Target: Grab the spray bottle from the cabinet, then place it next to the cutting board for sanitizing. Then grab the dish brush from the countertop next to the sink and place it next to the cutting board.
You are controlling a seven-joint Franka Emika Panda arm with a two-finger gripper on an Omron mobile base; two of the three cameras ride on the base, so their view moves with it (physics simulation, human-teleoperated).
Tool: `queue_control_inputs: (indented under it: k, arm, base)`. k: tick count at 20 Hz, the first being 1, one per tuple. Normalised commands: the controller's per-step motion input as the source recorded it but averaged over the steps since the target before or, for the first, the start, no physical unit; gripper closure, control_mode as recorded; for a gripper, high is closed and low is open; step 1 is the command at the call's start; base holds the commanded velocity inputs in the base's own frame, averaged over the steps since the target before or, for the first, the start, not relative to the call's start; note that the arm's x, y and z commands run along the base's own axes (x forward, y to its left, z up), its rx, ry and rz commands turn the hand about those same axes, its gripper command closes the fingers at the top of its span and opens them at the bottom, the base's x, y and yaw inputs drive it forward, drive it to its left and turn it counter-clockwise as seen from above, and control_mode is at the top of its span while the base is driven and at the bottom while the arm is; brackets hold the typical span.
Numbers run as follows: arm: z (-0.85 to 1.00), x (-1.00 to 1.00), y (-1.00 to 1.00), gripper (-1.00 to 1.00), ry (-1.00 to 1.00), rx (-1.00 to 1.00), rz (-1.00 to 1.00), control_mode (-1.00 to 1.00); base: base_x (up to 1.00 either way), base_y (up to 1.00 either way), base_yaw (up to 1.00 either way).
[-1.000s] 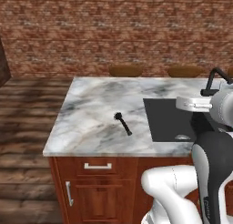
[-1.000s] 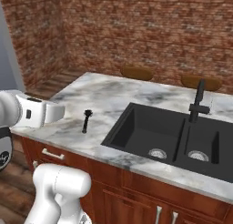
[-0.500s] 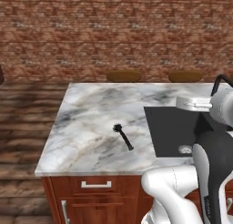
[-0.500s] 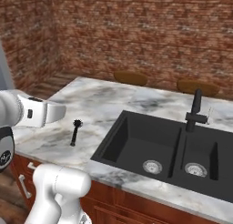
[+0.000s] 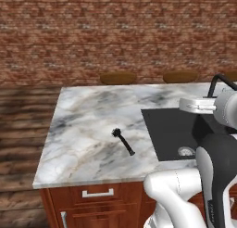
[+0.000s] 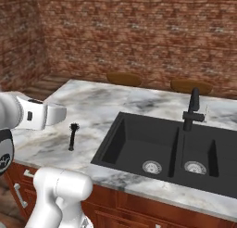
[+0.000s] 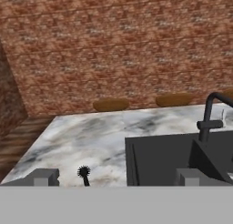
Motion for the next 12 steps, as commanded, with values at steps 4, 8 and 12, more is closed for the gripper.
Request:
queue_control_inputs:
  k: [4, 8, 12]
  arm:
    - [0.00, 0.11, 0.01, -1.00, 0.00, 0.00, -0.05, -1.00]
    - [0.00, 0.32, 0.01, -1.00, 0.00, 0.00, -0.08, -1.00]
    - [0.00, 0.09, 0.00, -1.00, 0.05, 0.00, 0.00, -1.00]
  base:
    - [0.36, 0.07, -0.18]
    - [0.00, 0.00, 0.00]
    - [0.00, 0.00, 0.00]
